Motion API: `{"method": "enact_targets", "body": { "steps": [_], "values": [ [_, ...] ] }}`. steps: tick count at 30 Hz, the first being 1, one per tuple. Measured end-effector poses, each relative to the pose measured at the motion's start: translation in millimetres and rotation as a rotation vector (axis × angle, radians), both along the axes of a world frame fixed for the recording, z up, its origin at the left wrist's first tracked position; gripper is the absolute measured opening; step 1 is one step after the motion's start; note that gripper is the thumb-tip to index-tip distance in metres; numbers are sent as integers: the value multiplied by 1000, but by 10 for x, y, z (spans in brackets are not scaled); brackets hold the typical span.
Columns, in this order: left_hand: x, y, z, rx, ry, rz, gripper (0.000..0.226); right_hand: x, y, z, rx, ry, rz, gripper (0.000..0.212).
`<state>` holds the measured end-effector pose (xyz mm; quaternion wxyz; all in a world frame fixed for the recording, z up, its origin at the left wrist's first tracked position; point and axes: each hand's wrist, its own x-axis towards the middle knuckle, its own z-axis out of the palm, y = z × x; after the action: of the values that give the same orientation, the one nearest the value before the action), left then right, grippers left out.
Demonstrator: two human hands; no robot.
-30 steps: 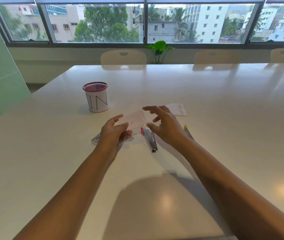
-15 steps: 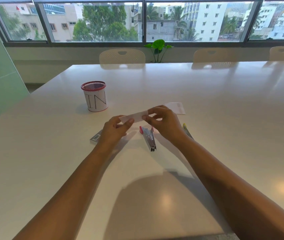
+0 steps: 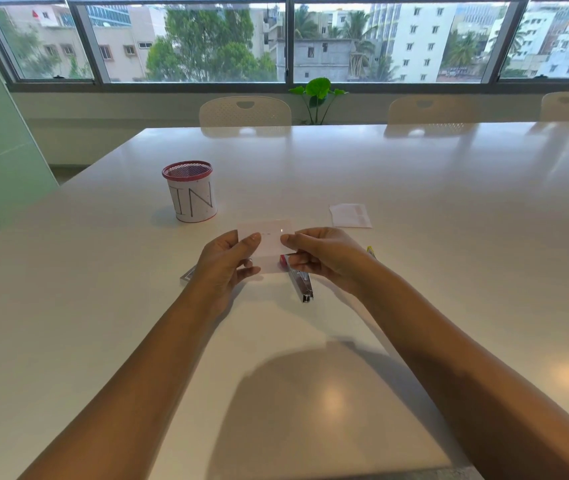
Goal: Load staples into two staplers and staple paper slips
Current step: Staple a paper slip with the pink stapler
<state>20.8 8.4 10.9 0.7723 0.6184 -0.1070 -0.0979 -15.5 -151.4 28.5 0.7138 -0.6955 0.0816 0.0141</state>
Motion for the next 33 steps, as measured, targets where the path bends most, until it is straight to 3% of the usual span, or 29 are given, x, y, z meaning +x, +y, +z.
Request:
{"method": "enact_targets", "body": {
  "steps": [5, 19, 33],
  "values": [
    [21, -8, 8, -86, 100, 28, 4, 0, -6, 27, 58, 46, -25, 9],
    [-19, -42, -13, -19, 75, 12, 4, -11, -10, 6, -106, 34, -10, 40],
    [-81, -49, -18, 22, 22, -86, 8, -10, 32, -25, -276, -12, -19, 25]
  ]
}}
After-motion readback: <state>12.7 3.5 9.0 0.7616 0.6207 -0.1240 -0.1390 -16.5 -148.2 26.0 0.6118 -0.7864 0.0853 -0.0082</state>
